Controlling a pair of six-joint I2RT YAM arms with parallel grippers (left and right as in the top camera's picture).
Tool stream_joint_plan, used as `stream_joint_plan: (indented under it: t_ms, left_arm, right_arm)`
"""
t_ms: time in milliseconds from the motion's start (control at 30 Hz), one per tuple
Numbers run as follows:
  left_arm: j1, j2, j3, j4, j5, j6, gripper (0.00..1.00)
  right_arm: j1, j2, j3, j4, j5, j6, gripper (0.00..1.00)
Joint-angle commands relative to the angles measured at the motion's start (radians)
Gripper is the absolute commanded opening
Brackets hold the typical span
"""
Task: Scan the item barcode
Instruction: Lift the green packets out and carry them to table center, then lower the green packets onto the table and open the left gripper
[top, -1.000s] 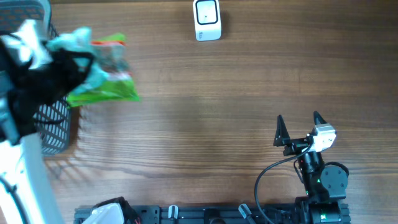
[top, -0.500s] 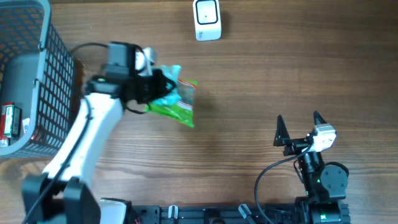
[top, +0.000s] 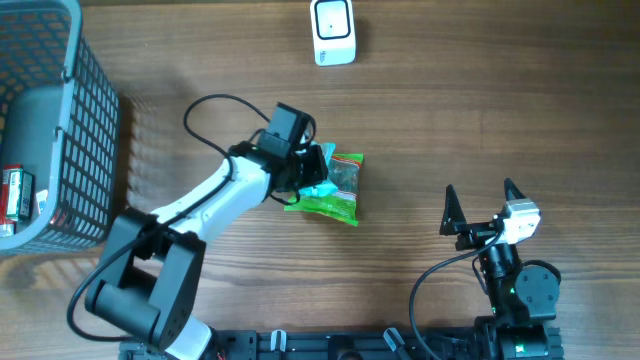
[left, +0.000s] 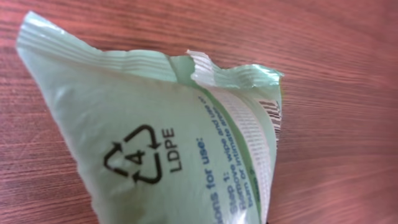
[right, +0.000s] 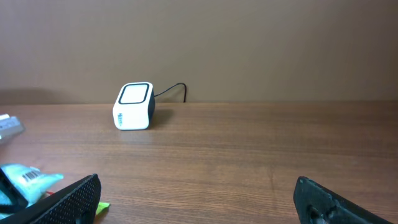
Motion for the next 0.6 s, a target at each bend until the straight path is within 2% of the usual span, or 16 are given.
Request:
stream_joint_plan:
  t_ms: [0, 33, 67, 167, 333, 467, 500, 567]
  left_arm:
    - [-0.015, 0.020, 0.000, -0.016, -0.059, -0.041, 0.59]
    - [-0.015, 0.020, 0.000, -0.022, -0.058, -0.041, 0.77]
    - [-0.015, 0.020, 0.000, -0.024, -0.058, -0.034, 0.89]
    - [-0.015, 0.019, 0.001, -0.026, -0.042, 0.041, 1.00]
    - [0.000, -0.007, 0.049, -0.031, 0.002, 0.135, 1.00]
    - [0.003, -0.038, 0.088, -0.031, 0.052, 0.143, 1.00]
    - [0.003, -0.040, 0.088, -0.032, 0.052, 0.143, 0.95]
    - [0.003, -0.041, 0.088, -0.049, 0.051, 0.143, 0.75]
  right_arm:
    - [-0.003, 0.001, -0.001, 0.003, 0.010, -0.009, 1.00]
    - [-0.003, 0.001, -0.001, 0.003, 0.010, -0.009, 1.00]
    - [-0.003, 0.001, -0.001, 0.003, 0.010, -0.009, 0.99]
    - [-0.003, 0.001, -0.001, 0.003, 0.010, -0.009, 0.99]
    - [-0.003, 0.001, -0.001, 0.003, 0.010, -0.009, 1.00]
    - [-0.003, 0.001, -0.001, 0.003, 0.010, -0.009, 1.00]
    - [-0.003, 0.001, -0.001, 0.003, 0.010, -0.008, 1.00]
    - [-0.003, 0.001, -0.001, 0.003, 0.010, -0.009, 1.00]
